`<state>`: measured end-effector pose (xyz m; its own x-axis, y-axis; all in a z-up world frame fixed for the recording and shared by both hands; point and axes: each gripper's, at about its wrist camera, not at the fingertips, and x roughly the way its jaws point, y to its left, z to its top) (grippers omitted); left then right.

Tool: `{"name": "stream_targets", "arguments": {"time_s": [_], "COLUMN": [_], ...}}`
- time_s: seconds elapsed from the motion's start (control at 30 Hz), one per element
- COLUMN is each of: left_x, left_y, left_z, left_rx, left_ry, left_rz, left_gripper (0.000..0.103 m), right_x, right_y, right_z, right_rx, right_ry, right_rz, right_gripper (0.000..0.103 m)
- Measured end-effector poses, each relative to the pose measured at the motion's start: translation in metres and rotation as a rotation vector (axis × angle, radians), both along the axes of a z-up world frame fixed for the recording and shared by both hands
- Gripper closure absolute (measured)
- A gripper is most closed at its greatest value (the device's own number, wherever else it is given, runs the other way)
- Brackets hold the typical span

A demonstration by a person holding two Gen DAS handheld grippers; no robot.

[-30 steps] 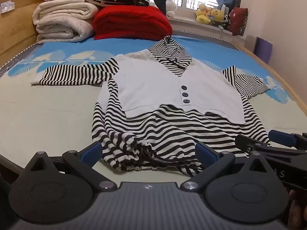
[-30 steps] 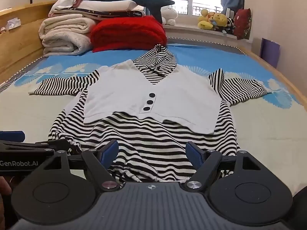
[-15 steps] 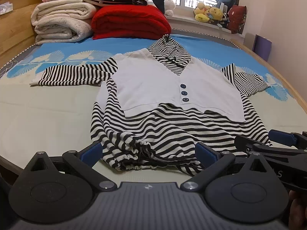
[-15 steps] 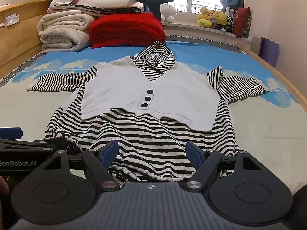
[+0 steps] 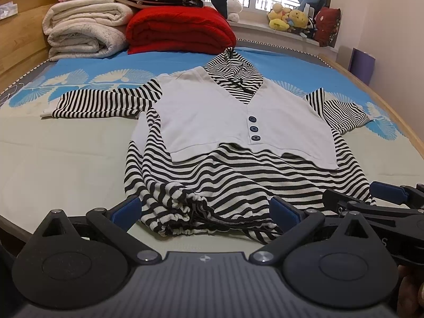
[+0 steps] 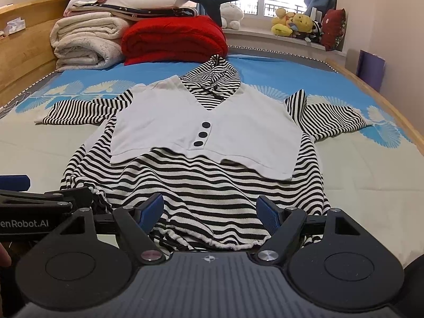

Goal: Fold small clothes

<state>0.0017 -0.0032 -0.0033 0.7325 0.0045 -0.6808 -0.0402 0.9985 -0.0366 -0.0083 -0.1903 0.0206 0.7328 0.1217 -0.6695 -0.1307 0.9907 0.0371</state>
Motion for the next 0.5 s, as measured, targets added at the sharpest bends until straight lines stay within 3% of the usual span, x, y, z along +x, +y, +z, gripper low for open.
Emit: {"name": "stream_targets", "arguments": {"time_s": [0.5], "left_x": [0.0004], "left_y": [-0.0005], "left_z": [0.0006], "left_rx": [0.007], "left_ry": [0.006], "left_rz": [0.001], "left_gripper": [0.001], "right_x": [0.0001], "right_y": [-0.0008], "right_z": [0.0000], "right_rx": [0.004], "right_ry": [0.004], "right_rz": [-0.001], "right_gripper": [0.025]}}
